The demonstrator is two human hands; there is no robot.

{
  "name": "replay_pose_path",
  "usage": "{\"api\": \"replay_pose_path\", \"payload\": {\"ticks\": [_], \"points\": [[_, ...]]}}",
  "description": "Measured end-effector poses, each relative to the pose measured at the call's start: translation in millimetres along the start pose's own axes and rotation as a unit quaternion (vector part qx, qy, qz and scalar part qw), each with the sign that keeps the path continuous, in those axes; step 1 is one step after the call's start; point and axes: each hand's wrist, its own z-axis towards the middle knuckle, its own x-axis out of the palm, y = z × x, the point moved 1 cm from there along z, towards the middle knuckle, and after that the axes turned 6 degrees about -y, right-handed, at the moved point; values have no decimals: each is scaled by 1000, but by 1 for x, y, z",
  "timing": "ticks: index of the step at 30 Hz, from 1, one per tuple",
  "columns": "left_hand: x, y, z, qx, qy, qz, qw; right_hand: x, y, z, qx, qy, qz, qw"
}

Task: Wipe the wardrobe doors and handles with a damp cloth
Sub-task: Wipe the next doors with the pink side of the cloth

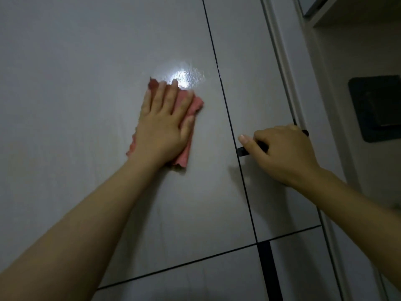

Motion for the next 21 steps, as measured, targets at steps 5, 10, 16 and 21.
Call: {"api": "replay_pose_path", "payload": {"ticks": [5, 10, 16, 21], "points": [[-15, -30, -88, 103, 60, -21, 993, -4, 2, 1, -11, 12, -3, 1000], [-20, 40, -57, 53, 22, 12, 998, -6, 4, 2, -9, 22, -14, 1000], [-19, -4, -92, -3, 22, -15, 1000, -4, 8, 2, -1, -1, -29, 1000], [-27, 5, -116, 172, 70, -22, 982, -3, 13, 1, 9, 1, -22, 1000]]}}
